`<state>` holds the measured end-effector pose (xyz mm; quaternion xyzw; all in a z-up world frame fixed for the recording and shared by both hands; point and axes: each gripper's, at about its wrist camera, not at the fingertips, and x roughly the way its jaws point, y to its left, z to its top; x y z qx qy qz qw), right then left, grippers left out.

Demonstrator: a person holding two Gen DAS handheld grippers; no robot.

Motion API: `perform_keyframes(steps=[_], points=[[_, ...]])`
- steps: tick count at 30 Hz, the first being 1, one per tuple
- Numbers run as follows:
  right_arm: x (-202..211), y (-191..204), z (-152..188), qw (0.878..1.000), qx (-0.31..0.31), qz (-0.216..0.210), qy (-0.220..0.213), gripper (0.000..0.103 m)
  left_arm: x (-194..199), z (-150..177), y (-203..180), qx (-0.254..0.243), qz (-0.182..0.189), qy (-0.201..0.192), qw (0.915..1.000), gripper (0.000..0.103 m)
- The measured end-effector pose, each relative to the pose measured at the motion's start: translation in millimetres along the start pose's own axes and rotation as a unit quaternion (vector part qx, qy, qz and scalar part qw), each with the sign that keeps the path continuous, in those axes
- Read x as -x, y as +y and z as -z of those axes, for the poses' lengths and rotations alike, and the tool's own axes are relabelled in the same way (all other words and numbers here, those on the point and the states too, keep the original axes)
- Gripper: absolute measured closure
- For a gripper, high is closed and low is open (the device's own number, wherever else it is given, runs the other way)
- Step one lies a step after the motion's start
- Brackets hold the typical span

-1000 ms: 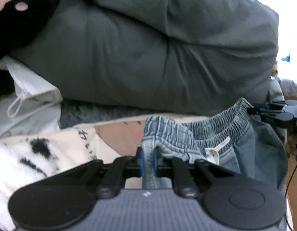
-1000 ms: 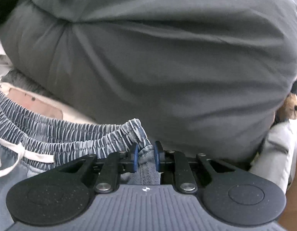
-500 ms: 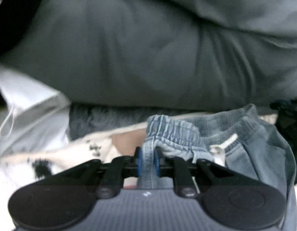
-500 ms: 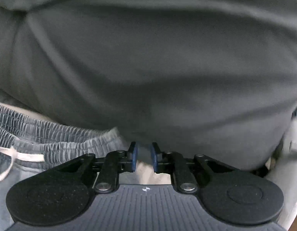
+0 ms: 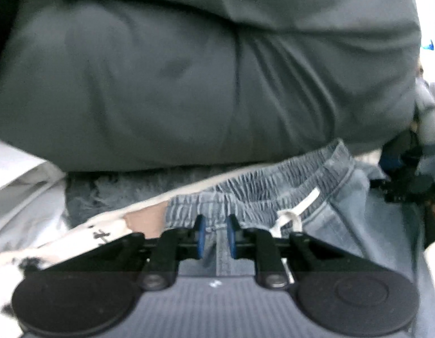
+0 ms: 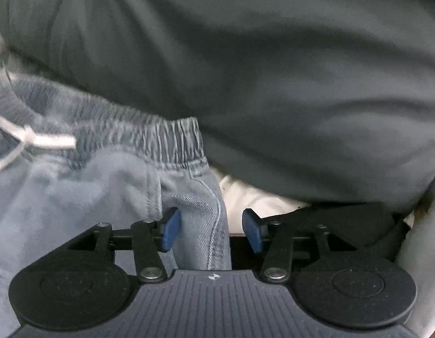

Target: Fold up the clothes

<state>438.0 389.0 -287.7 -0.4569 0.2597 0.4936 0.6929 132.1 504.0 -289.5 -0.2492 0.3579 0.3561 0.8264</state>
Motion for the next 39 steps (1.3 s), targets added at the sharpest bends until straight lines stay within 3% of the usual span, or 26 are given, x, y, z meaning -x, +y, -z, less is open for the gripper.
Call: perform_keyframes(steps=[1, 2, 3, 4, 9, 14, 18, 20, 21, 22, 27, 30, 33, 36, 37, 39], points=[[-3.6, 0.2, 0.7, 1.0, 0.0, -0.003, 0.001, 0.049, -5.7, 1.2, -2.5, -0.006, 0.0, 0.002, 1.0, 0.092], [-7.1, 0.4, 1.4, 1.0, 0.001, -0.006, 0.002, 0.058, -10.8, 1.4, -4.9, -0.012, 0.001, 0.002, 0.9999, 0.091], [-10.4, -0.2, 1.7, 1.0, -0.003, -0.01, 0.005, 0.08, -15.3, 1.4, -7.5, -0.018, 0.0, 0.004, 0.9998, 0.091], [-12.4, -1.9, 1.4, 1.0, -0.01, -0.014, 0.007, 0.087, -19.4, 0.7, -10.1, -0.026, -0.006, 0.008, 0.9996, 0.093], [-8.7, -17.6, 0.2, 0.999, -0.05, 0.003, -0.001, 0.099, -44.2, 1.7, -18.0, -0.061, -0.016, 0.035, 0.9974, 0.093], [-17.7, -35.3, -2.2, 0.997, -0.082, 0.005, 0.011, 0.099, -64.5, 11.8, -27.4, -0.115, -0.036, 0.028, 0.9923, 0.09], [-30.0, -39.8, -1.4, 0.993, -0.111, -0.007, 0.031, 0.096, -63.5, 9.1, -30.7, -0.12, -0.047, 0.029, 0.9913, 0.09], [-23.2, -47.6, -0.3, 0.991, -0.125, -0.025, 0.028, 0.093, -49.5, 4.3, -25.0, -0.094, -0.042, 0.028, 0.9943, 0.09], [-16.5, -50.4, 0.8, 0.992, -0.123, -0.024, 0.022, 0.084, -41.4, 1.9, -21.2, -0.078, -0.038, 0.026, 0.9959, 0.09], [-8.5, -52.9, 2.4, 0.992, -0.122, -0.024, 0.014, 0.082, -33.1, 0.0, -17.0, -0.063, -0.037, 0.023, 0.9971, 0.09], [15.1, -53.7, 10.4, 0.993, -0.112, -0.024, 0.003, 0.066, 6.1, 3.4, 4.4, 0.004, -0.062, 0.015, 0.998, 0.086], [22.5, -52.2, 18.6, 0.991, -0.129, -0.03, 0.007, 0.063, 15.8, 13.0, 11.0, 0.029, -0.064, 0.031, 0.997, 0.08], [31.2, -48.7, 31.1, 0.988, -0.151, -0.035, 0.016, 0.063, 13.5, 21.1, 9.3, 0.014, -0.079, 0.042, 0.9959, 0.078], [36.4, -41.3, 45.1, 0.988, -0.152, -0.024, 0.03, 0.063, 11.0, 27.9, 7.9, 0.005, -0.095, 0.051, 0.9942, 0.065], [37.4, -39.3, 50.3, 0.987, -0.154, -0.02, 0.034, 0.063, 9.2, 30.1, 9.3, 0.005, -0.097, 0.053, 0.9939, 0.054], [37.9, -35.9, 58.7, 0.986, -0.16, -0.014, 0.042, 0.062, 1.1, 34.2, 10.9, 0.011, -0.097, 0.062, 0.9933, 0.051]])
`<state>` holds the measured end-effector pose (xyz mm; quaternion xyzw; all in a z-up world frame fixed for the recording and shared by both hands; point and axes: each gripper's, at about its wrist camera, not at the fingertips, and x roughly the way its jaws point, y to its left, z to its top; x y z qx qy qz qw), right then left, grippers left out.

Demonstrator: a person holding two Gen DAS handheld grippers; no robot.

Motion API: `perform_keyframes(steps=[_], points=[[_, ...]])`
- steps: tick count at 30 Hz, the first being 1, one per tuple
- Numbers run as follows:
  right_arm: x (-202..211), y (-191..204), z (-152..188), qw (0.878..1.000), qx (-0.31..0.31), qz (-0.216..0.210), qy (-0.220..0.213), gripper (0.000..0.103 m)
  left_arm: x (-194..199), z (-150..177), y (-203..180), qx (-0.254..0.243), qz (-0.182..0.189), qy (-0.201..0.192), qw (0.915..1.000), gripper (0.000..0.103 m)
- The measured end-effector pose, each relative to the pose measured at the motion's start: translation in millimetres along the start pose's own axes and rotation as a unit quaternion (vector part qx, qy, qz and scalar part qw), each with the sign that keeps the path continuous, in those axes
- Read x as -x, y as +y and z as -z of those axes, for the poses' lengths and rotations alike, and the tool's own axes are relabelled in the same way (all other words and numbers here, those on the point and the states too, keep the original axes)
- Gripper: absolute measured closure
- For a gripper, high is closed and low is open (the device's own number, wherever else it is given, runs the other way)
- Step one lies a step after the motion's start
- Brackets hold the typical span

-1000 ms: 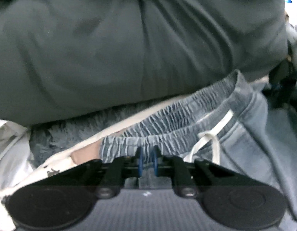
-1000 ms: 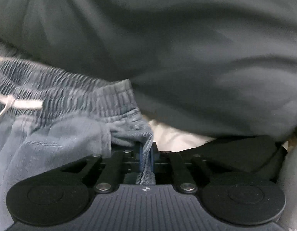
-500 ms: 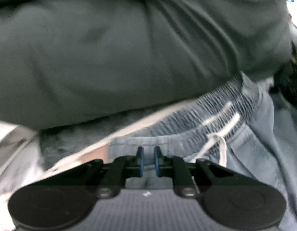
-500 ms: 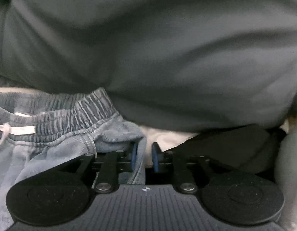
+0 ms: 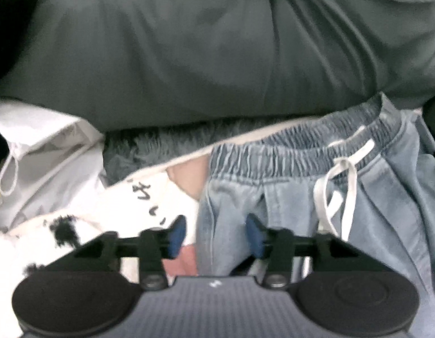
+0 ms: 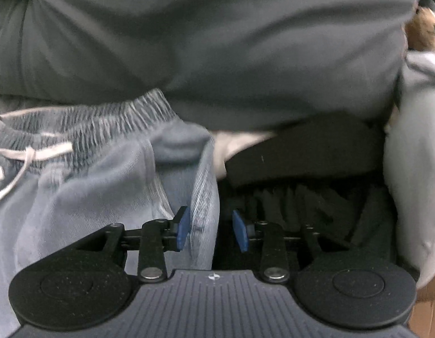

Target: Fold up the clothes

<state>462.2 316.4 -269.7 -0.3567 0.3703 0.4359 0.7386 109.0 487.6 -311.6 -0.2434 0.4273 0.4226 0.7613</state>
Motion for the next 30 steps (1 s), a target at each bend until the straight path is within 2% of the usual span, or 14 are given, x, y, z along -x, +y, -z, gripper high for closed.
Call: perform_keyframes(steps=[6, 9, 10, 11, 12, 14, 19, 22, 25, 27, 28, 30], points=[[-2.7, 2.6, 13.2, 1.0, -0.025, 0.001, 0.018, 0.062, -23.1, 8.9, 6.2, 0.033, 0.036, 0.031, 0.9984, 0.054], [-16.0, 1.8, 13.9, 0.998, -0.034, -0.012, 0.048, 0.062, -25.5, 8.8, 12.6, 0.057, 0.053, 0.03, 0.9965, 0.071], [-20.4, 0.0, 13.6, 0.998, -0.041, -0.018, 0.053, 0.062, -23.8, 8.3, 12.5, 0.059, 0.053, 0.026, 0.9965, 0.08], [-22.7, -2.4, 12.8, 0.997, -0.048, -0.03, 0.052, 0.075, -22.1, 7.7, 12.4, 0.061, 0.053, 0.022, 0.9965, 0.086], [-22.4, -3.4, 11.5, 0.997, -0.048, -0.035, 0.049, 0.095, -20.0, 7.1, 12.5, 0.062, 0.052, 0.017, 0.9966, 0.088], [-18.9, -2.3, 8.8, 0.998, -0.034, -0.023, 0.044, 0.095, -14.4, 5.6, 13.6, 0.062, 0.047, 0.003, 0.9969, 0.098], [-5.9, 1.5, 7.0, 1.0, 0.004, 0.0, 0.027, 0.096, -1.5, -3.5, 18.7, 0.06, 0.027, -0.029, 0.9974, 0.099], [0.6, -4.7, 0.9, 1.0, -0.004, 0.019, 0.013, 0.097, -6.0, -7.4, 22.0, 0.064, 0.008, -0.026, 0.9976, 0.099], [-10.0, -9.3, -6.2, 0.999, -0.026, 0.028, 0.025, 0.096, -19.5, -8.2, 19.5, 0.06, -0.009, -0.006, 0.9982, 0.097], [-19.1, -6.0, -7.8, 0.998, -0.026, 0.028, 0.04, 0.09, -22.2, -9.6, 18.8, 0.066, -0.022, 0.013, 0.9975, 0.08], [-18.4, -5.7, -8.1, 0.998, -0.029, 0.028, 0.042, 0.087, -16.8, -10.6, 19.0, 0.072, -0.035, 0.01, 0.9968, 0.066], [-7.2, -5.5, -4.6, 0.999, -0.034, 0.024, 0.032, 0.081, -0.6, -11.9, 17.0, 0.08, -0.051, -0.005, 0.9955, 0.061]])
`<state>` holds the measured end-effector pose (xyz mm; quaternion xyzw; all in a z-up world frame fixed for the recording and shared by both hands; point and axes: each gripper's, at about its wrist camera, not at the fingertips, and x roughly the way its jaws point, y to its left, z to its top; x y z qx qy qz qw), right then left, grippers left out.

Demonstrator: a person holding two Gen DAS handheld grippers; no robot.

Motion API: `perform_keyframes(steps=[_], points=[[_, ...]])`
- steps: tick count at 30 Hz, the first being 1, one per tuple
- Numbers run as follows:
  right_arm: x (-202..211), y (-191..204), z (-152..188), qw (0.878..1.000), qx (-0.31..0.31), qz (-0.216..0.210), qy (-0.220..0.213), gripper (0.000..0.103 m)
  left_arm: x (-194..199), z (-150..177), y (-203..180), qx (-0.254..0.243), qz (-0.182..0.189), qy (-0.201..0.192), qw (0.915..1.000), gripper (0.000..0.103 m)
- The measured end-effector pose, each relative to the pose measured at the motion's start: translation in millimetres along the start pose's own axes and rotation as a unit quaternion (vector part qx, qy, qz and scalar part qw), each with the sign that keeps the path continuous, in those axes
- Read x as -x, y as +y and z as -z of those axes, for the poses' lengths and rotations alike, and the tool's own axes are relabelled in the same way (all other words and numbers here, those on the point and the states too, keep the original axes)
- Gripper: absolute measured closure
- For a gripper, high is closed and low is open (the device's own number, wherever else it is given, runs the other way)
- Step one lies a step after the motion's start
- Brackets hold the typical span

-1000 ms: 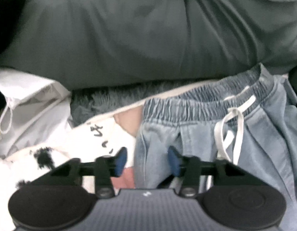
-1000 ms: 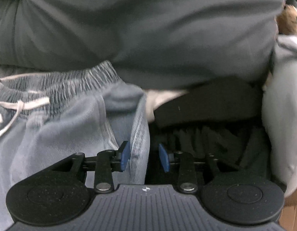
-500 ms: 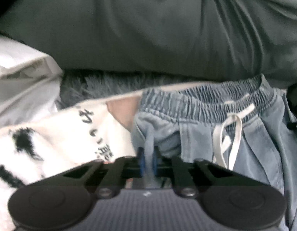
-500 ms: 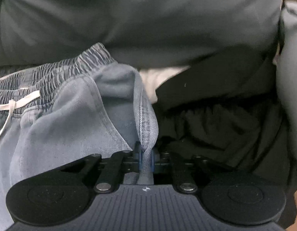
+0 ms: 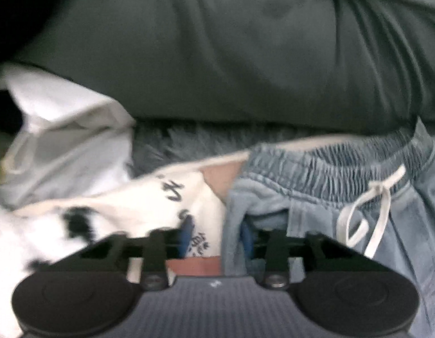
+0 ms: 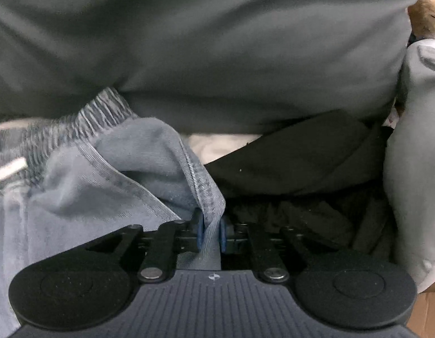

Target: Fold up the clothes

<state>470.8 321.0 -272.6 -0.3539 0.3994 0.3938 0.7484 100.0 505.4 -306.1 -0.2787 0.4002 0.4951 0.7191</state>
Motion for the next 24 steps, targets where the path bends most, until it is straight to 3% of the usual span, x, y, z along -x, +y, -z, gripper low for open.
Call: perform_keyframes(steps=[1, 3, 5, 8, 10, 12, 15, 18, 21, 24], points=[[9.3, 0.0, 4.9, 1.0, 0.001, 0.0, -0.012, 0.077, 7.2, 0.4, -1.2, 0.0, -0.003, -0.005, 1.0, 0.061], [28.7, 0.3, 16.5, 0.999, 0.003, 0.003, -0.038, 0.055, 19.5, 1.2, -7.0, -0.004, -0.018, -0.003, 0.9998, 0.061], [45.5, -0.1, 30.8, 0.998, -0.002, 0.001, -0.06, 0.051, 32.0, 1.2, -16.7, -0.015, -0.027, -0.008, 0.9995, 0.061], [64.6, 16.1, 32.2, 0.996, -0.019, -0.024, -0.087, 0.051, 41.8, -3.4, -38.3, -0.051, -0.013, -0.016, 0.9985, 0.061], [95.8, -8.9, 41.1, 0.994, -0.037, -0.032, -0.095, 0.051, 45.8, -8.0, -54.2, -0.079, 0.001, -0.014, 0.9968, 0.061], [110.5, -8.5, 60.8, 0.992, -0.062, -0.036, -0.099, 0.051, 52.5, -13.6, -72.7, -0.113, 0.02, -0.021, 0.9931, 0.061], [142.2, -15.9, 93.4, 0.989, -0.093, -0.028, -0.11, 0.051, 68.1, -12.2, -97.5, -0.168, 0.049, -0.042, 0.9837, 0.06], [162.2, -18.3, 133.8, 0.983, -0.136, 0.012, -0.125, 0.05, 80.1, -5.0, -114.6, -0.227, 0.081, -0.023, 0.9703, 0.06], [210.4, -24.6, 172.9, 0.973, -0.202, 0.041, -0.107, 0.05, 94.5, -6.7, -124.2, -0.255, 0.097, 0.001, 0.962, 0.059], [236.3, -17.3, 198.5, 0.975, -0.207, 0.055, -0.066, 0.05, 106.8, -9.5, -131.4, -0.261, 0.115, 0.016, 0.9583, 0.056]])
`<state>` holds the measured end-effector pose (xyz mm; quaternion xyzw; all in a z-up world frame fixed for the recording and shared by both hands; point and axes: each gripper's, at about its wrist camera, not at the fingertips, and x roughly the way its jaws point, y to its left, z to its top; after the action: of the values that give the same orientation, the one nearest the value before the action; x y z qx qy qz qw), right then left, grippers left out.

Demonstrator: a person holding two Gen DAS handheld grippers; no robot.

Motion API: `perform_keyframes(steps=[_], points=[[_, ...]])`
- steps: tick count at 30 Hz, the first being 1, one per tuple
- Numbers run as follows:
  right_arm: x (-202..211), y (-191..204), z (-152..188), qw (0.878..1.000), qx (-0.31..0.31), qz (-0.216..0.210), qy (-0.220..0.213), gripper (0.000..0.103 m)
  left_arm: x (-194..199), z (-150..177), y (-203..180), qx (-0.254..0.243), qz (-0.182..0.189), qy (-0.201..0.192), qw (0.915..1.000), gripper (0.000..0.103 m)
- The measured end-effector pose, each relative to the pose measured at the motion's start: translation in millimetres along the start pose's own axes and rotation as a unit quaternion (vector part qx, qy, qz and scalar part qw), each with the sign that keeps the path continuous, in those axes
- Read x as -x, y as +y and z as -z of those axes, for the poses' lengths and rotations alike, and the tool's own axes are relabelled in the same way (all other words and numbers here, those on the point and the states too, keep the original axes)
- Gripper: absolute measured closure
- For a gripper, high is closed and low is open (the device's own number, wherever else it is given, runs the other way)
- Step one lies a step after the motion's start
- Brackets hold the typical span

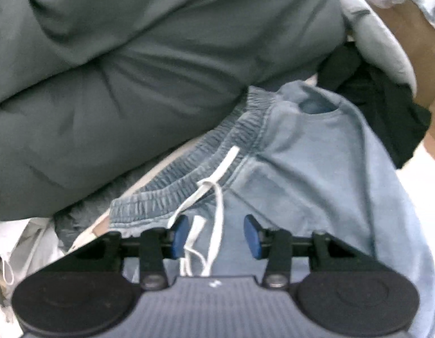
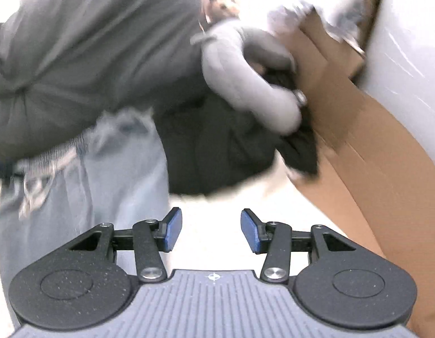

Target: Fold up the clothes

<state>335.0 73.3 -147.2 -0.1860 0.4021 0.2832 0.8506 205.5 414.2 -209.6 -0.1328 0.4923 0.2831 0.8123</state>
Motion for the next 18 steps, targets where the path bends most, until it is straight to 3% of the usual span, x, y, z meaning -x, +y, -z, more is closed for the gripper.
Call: perform_keyframes(steps=[5, 12, 13, 15, 18], points=[[64.7, -15.0, 26.2, 0.999, -0.02, 0.015, 0.036, 0.05, 21.2, -9.1, -20.5, -0.047, 0.043, 0.021, 0.9977, 0.053], [140.5, -28.5, 38.3, 0.997, -0.049, 0.042, 0.029, 0.047, 56.2, -19.2, -48.3, -0.086, 0.099, 0.022, 0.9912, 0.048], [151.8, -30.0, 39.4, 0.997, -0.051, 0.048, 0.027, 0.045, 60.2, -19.9, -53.3, -0.091, 0.106, 0.022, 0.9899, 0.045], [172.5, -32.7, 42.2, 0.997, -0.05, 0.058, 0.023, 0.03, 67.4, -18.4, -62.8, -0.104, 0.114, 0.024, 0.9878, 0.045], [193.2, -37.0, 51.1, 0.997, -0.033, 0.071, 0.016, 0.025, 74.0, -15.2, -77.1, -0.109, 0.119, 0.022, 0.9867, 0.041]])
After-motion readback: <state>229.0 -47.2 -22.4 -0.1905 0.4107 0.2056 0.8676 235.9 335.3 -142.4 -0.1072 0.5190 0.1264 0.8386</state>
